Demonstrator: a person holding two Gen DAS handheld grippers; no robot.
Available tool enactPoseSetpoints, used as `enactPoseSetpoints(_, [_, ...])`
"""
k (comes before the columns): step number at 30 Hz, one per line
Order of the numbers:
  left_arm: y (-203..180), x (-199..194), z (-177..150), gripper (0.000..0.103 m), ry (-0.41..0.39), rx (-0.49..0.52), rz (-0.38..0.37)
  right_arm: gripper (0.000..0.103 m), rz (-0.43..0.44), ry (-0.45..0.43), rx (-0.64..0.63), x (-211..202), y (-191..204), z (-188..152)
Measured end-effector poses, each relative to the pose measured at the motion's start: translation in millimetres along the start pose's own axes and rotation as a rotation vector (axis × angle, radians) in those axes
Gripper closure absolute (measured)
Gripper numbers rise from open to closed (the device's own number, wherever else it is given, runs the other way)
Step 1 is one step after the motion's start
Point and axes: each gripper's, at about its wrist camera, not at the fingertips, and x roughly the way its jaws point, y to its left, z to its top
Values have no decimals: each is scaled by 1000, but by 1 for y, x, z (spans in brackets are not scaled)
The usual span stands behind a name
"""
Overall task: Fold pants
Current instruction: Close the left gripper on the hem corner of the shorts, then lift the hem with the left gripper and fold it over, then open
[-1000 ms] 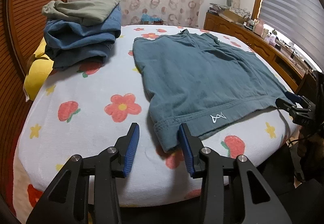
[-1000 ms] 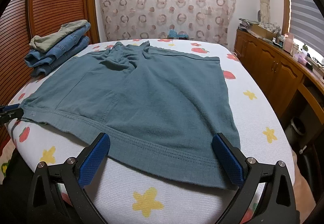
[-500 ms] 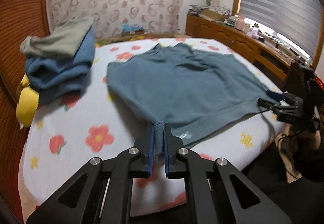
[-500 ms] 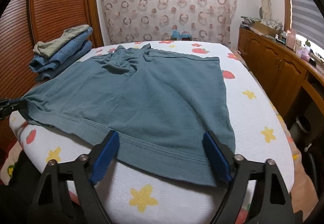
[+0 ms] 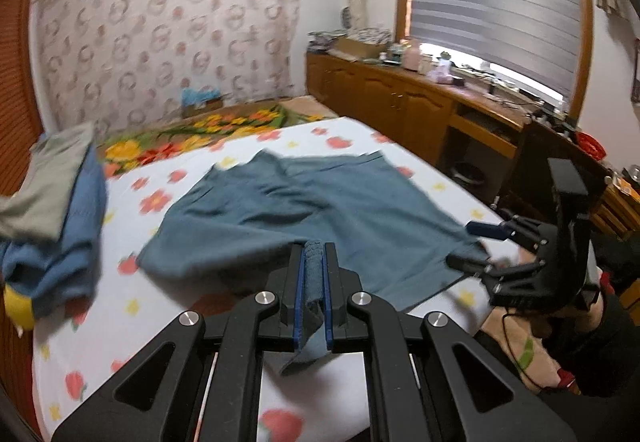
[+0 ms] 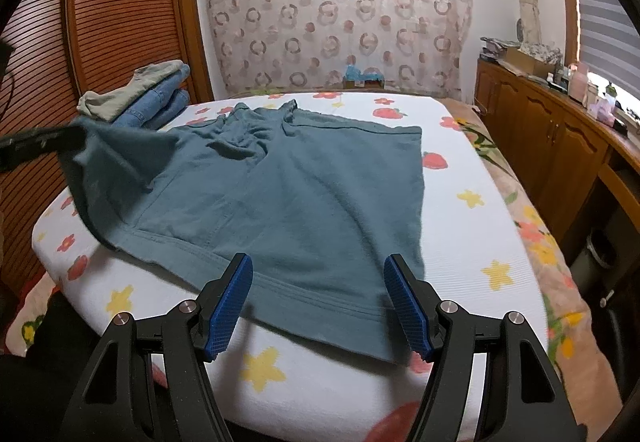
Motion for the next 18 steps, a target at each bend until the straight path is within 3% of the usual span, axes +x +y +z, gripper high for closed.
enactPoseSetpoints(9, [-31, 25, 32, 94, 4, 47, -83, 33, 14, -12, 16, -12, -12, 0])
enactPoseSetpoints(18, [-47, 46, 37, 94, 35, 53, -104, 33, -2, -12, 50, -15, -31, -1])
